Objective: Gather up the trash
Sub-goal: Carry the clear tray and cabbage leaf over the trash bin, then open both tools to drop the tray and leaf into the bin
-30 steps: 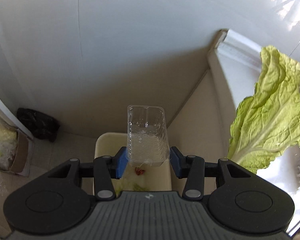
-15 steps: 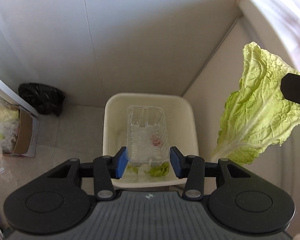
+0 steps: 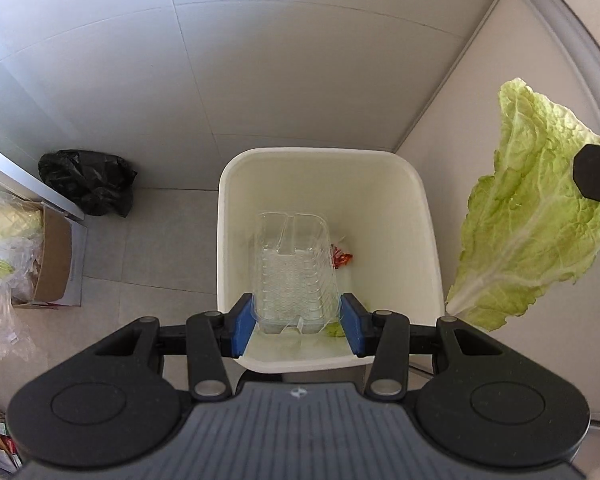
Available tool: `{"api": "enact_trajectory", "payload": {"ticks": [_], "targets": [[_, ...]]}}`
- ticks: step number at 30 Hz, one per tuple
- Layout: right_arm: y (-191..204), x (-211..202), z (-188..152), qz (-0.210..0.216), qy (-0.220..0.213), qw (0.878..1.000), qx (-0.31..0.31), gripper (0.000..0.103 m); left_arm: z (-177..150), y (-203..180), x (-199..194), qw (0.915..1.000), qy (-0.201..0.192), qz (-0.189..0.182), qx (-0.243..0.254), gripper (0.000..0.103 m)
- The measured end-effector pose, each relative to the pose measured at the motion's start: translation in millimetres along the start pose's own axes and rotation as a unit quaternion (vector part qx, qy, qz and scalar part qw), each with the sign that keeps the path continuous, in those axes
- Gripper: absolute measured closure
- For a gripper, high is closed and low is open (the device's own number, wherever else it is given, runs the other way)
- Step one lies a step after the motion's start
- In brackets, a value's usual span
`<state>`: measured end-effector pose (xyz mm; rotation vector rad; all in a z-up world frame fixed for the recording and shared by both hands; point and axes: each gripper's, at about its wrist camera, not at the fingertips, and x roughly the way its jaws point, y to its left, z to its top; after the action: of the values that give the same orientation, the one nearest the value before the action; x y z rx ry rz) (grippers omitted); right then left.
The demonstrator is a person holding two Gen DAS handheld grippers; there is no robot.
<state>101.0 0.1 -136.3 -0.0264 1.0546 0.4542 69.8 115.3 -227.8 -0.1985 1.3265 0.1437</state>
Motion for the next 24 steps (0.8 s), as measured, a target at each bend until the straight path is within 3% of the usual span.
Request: {"api": "enact_trajectory", "payload": {"ticks": [3,4,6,8,11,24], "targets": [[1.6,3.8,-2.4,0.004,0.006,1.000,0.006,0.101,1.0,0.6,1.3,1.0000,0.002,0.000,0.000,0.059],[0.1,5.7,-1.4,0.006,0.008,1.000,0.011,0.093,1.4,0.7,1.6,1.0000,0.003,0.000,0.002,0.056],[-5.8,11.1,2.9,0.006,0.013,1.000,0.026,0.087,0.8,-1.3,1.9,0.9999,0.008,0.001,0.007,0.038],[-5.5,12.4,2.0,0.008,0.016,0.999,0.037,0.076,-1.1,-4.3,0.9,0.9999,0.005,0.003,0.012,0.036],[-7.5,13.0,3.1,0.012,0.015,0.999,0.034,0.069,-2.2,-5.9,0.6,0.9998,0.008,0.003,0.016,0.034],[-6.8,3.4,-1.7,0.016,0.002,0.999,0.031,0.068,-1.3,-7.6,-2.9,0.9998,0.006,-0.003,0.021,0.026]]}}
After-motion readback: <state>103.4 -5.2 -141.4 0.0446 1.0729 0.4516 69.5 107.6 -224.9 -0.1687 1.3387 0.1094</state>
